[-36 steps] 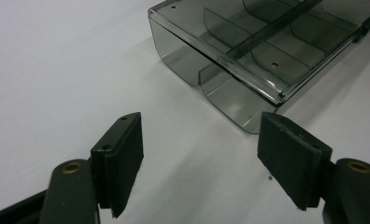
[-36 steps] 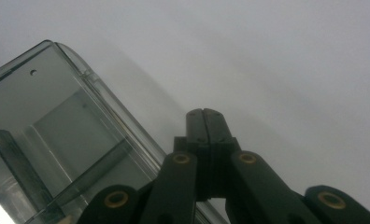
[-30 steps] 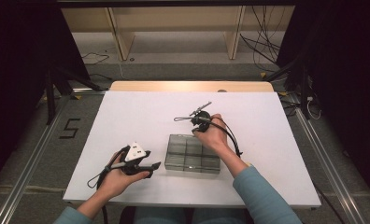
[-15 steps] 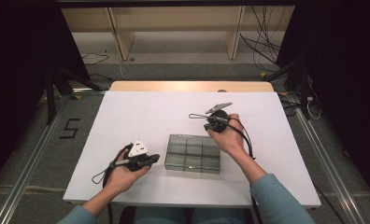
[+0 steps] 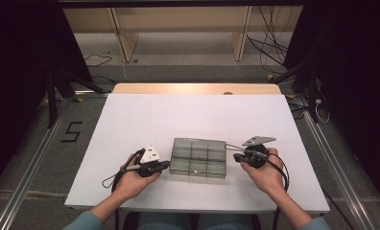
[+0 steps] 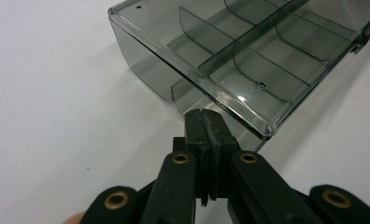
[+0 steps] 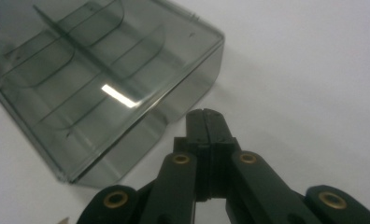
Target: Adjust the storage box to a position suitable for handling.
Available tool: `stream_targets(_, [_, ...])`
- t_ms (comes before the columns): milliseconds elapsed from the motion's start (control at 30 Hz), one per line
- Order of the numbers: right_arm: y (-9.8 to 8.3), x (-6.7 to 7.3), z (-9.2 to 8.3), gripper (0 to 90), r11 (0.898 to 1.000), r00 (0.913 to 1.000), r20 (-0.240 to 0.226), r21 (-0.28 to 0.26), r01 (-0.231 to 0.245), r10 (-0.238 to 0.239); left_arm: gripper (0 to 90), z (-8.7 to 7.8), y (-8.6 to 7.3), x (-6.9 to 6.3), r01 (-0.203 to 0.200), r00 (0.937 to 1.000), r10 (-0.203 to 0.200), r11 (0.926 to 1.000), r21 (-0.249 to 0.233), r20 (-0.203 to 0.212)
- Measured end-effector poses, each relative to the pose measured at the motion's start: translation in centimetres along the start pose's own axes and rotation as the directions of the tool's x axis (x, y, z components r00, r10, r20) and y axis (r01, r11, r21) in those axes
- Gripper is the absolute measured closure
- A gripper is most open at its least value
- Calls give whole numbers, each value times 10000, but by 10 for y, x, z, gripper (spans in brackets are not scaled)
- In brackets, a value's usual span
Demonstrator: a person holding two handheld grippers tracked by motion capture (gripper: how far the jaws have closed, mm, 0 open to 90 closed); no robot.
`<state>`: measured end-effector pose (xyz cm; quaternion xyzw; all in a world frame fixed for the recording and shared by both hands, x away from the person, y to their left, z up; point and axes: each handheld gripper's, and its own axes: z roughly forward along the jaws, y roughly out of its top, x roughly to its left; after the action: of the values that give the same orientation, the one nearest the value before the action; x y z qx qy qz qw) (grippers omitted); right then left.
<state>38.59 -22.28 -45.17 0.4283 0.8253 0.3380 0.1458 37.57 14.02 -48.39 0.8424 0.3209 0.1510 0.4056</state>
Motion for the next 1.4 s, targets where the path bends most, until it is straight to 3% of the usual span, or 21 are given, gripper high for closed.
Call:
stream_targets(167, [-9,5,7,900,9998,9995,-289,86,151,-148,896,0,-1,-1,-207,9998,207,9998,-55,-60])
stream_targets(500, [-6,10,18,900,9989,9980,-454,118,445,-439,896,0,0,-5,-343,9994,343,9994,-51,-75])
stream_targets(633, [-4,12,20,900,9973,9972,-239,202,709,-704,896,-1,0,-7,-494,9986,494,9988,14,-184])
stream_targets(933, [-5,11,21,900,9979,9976,-244,74,648,-646,868,-2,0,-7,-598,9978,596,9982,-58,-292])
stream_targets(1033, [-8,7,12,900,9987,9990,-11,-258,440,-440,783,-8,-1,-2,-608,9966,597,9980,-186,-568])
stream_targets(1100, [-12,4,6,851,9981,9993,-80,-491,368,-373,717,-13,-2,0,-589,9956,570,9980,-242,-747])
stream_targets(1167, [-14,3,4,832,9974,9990,-173,-601,394,-405,670,-15,-3,1,-548,9957,526,9981,-271,-764])
stream_targets(1267, [-22,2,-4,764,9941,9978,-350,-947,521,-556,506,-21,-6,1,-281,9983,261,9989,-372,-530])
stream_targets(1367, [-25,3,-8,730,9924,9974,-430,-1106,533,-583,457,-26,-8,0,-258,9982,237,9989,-380,-550])
stream_targets(1400, [-28,3,-12,703,9907,9970,-418,-1219,598,-653,398,-28,-9,1,-263,9981,242,9990,-375,-564])
